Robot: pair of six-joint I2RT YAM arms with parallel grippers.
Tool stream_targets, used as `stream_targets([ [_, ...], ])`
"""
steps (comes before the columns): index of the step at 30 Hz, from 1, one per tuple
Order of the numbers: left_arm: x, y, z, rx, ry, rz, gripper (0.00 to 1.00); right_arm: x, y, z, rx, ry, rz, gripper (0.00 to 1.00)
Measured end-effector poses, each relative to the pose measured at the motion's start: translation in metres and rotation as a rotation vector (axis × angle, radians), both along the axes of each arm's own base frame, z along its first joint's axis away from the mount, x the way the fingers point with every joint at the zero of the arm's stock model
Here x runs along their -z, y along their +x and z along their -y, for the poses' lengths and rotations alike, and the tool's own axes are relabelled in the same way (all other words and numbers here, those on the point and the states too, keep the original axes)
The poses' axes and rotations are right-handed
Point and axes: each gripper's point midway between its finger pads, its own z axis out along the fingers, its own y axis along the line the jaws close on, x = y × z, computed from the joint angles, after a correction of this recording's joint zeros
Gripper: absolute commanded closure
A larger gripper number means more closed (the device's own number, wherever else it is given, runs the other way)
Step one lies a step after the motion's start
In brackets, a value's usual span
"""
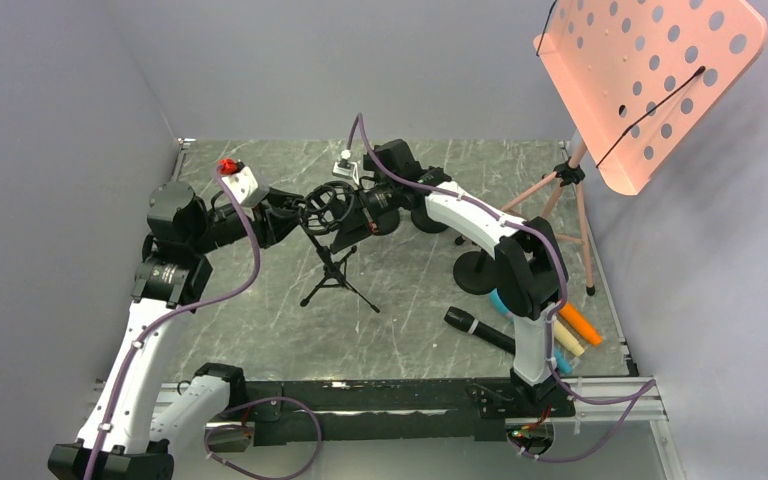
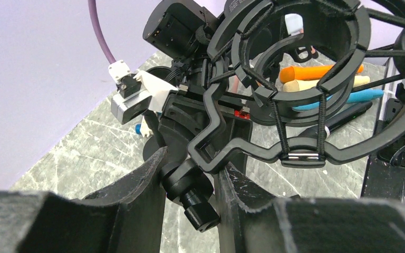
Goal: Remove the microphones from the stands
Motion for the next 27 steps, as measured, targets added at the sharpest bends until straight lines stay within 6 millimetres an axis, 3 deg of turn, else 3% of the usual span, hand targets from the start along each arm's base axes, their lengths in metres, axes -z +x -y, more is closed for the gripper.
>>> stream_targets([
  [3,0.0000,0.0011,-0.0005,-0.008,-0.005,-0.007,1.00,0.0003,-0.0005,-0.0009,-0.001,0.001,0.006,0.83],
  [8,-0.0012,0.0021,-0.0009,-0.014,-0.010,-0.007,1.00,-0.0006,0.0002,-0.0015,-0.001,0.006,0.018,0.69],
  [21,-0.0028,0.0036,-0.0007,-0.019,-0.020,-0.011,1.00,-0.0024,0.0016,-0.0029,-0.005,0.017,0.030,0.67],
  [27,-0.0020,0.0039,-0.0006,-0.019,-0.021,-0.017,1.00,-0.0024,0.0021,-0.0035,-0.003,0.016,0.025,0.57],
])
